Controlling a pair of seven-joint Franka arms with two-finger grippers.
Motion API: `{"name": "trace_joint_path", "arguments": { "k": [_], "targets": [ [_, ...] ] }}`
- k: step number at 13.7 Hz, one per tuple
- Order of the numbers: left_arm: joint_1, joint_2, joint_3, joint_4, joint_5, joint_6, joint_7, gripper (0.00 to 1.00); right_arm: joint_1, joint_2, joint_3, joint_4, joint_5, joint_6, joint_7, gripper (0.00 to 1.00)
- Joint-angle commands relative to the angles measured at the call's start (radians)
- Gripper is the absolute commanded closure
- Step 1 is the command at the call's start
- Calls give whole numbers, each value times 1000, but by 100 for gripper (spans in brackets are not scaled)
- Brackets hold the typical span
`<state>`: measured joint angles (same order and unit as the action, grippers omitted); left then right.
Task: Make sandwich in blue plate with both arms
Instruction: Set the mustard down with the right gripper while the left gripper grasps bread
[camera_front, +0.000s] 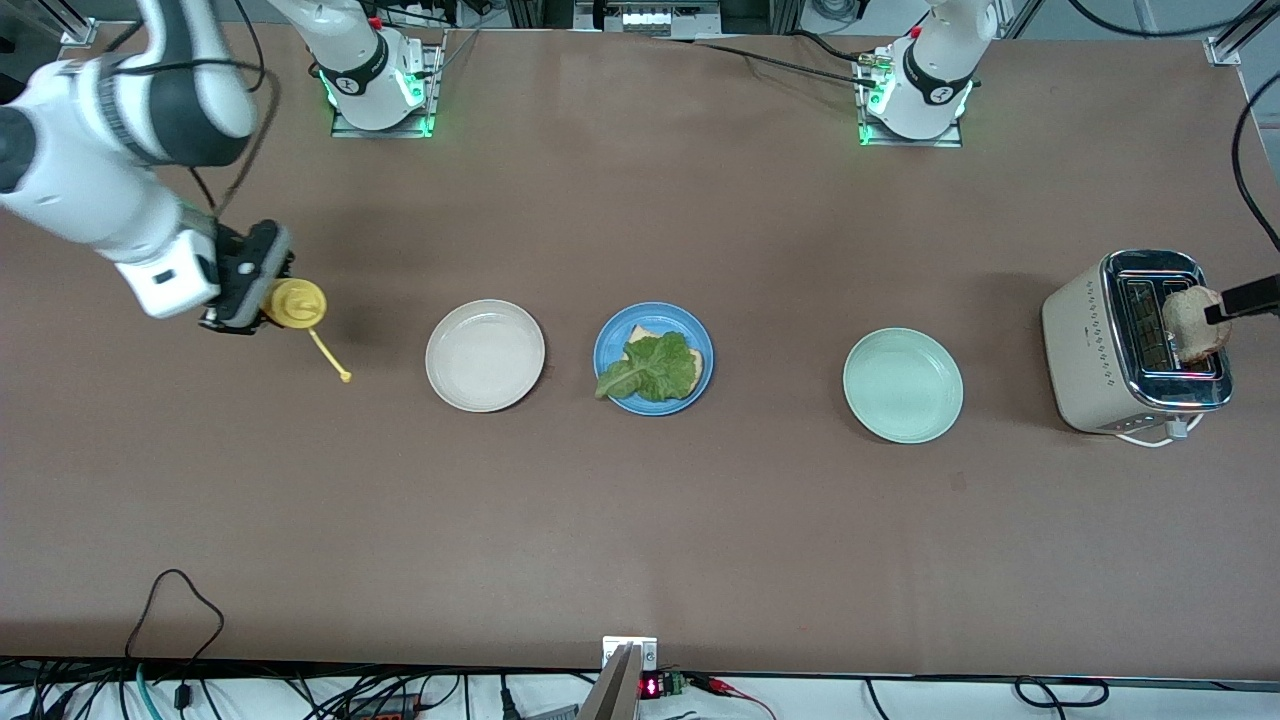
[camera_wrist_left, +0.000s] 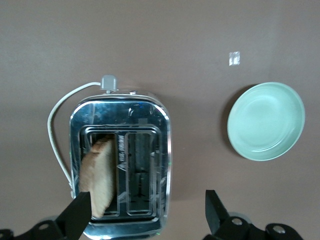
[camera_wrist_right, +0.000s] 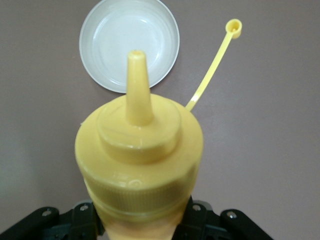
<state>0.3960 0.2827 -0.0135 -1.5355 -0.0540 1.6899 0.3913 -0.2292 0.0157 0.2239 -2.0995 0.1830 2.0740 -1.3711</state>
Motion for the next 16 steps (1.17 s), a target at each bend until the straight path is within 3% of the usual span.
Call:
{"name": "trace_joint_path", "arguments": {
  "k": [1, 4, 7, 9, 12, 14, 15, 16],
  "targets": [
    [37, 84, -11, 63, 20, -15, 107, 0, -126, 6, 31, -31, 136, 9, -256, 100],
    [61, 131, -13, 63, 106, -13, 165, 0, -232, 84, 31, -31, 277, -2, -529, 100],
    [86, 142, -13, 49, 115, 27, 173, 0, -330, 197, 34, -25, 395, -5, -771, 100],
    [95, 168, -13, 38, 111, 21, 175, 5, -401, 275, 69, -17, 484, -8, -912, 100],
    [109, 199, -13, 35, 103, -24, 172, 17, -473, 357, 117, 2, 509, -14, -960, 100],
    [110, 202, -13, 35, 102, -58, 158, 33, -496, 401, 120, 19, 510, -26, -988, 100],
    [107, 202, -13, 35, 102, -84, 150, 63, -528, 440, 124, 29, 512, -46, -1002, 100],
    [106, 202, -13, 35, 103, -93, 144, 79, -538, 452, 127, 33, 512, -48, -1014, 98]
  ]
}}
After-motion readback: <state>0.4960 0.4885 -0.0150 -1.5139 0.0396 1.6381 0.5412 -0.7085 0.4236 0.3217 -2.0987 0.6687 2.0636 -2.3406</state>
